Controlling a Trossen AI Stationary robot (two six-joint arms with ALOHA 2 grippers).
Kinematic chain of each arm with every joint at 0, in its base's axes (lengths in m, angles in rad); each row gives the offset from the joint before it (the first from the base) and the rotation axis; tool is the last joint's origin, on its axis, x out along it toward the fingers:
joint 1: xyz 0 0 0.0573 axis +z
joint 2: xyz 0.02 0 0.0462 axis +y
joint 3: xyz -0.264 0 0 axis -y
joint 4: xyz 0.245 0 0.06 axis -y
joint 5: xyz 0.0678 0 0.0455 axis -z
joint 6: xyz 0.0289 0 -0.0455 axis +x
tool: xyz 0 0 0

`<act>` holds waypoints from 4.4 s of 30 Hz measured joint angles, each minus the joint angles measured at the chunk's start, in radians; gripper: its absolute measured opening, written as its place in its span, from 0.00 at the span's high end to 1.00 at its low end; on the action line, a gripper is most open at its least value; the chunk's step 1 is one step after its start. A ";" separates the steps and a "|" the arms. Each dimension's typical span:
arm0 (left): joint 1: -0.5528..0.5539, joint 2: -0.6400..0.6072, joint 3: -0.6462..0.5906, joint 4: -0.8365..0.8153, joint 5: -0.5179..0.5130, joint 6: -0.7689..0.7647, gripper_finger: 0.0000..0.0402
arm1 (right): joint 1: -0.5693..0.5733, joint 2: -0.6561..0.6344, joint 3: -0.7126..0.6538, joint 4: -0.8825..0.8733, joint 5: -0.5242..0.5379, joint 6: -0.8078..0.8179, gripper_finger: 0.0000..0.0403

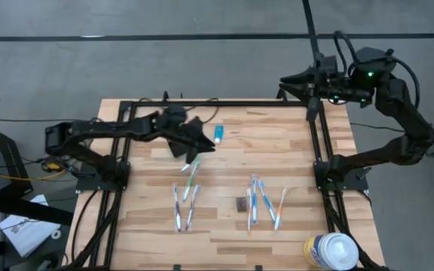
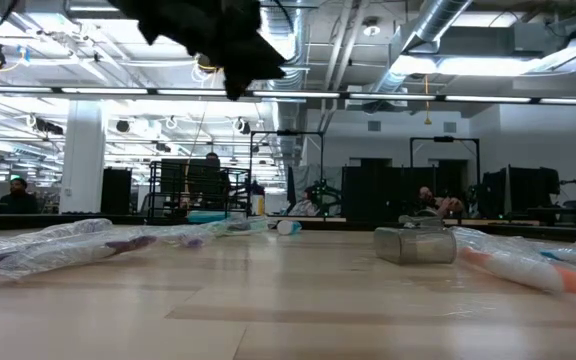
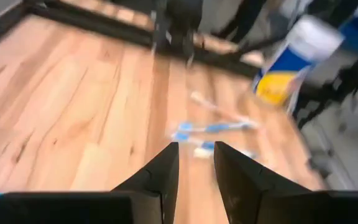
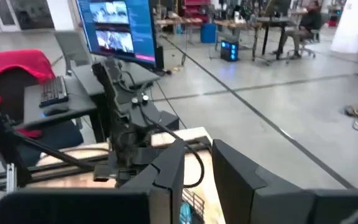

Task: Pick & Place toothbrushing station
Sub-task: Put the blue mouthwash into the black organizer

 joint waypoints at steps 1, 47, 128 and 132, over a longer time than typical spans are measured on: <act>0.000 0.029 0.036 -0.047 -0.003 0.033 0.76 | 0.000 0.001 0.000 -0.009 0.002 0.000 0.82; 0.573 -0.339 0.194 -0.647 -0.280 0.387 0.75 | -0.019 0.914 -0.088 0.081 -0.125 0.918 0.56; 0.629 -0.333 0.088 -0.613 -0.178 0.466 0.75 | -0.003 1.031 -0.134 0.094 0.050 1.204 0.56; 0.629 -0.333 0.088 -0.611 -0.178 0.466 0.75 | -0.004 1.042 -0.132 0.110 0.051 1.204 0.57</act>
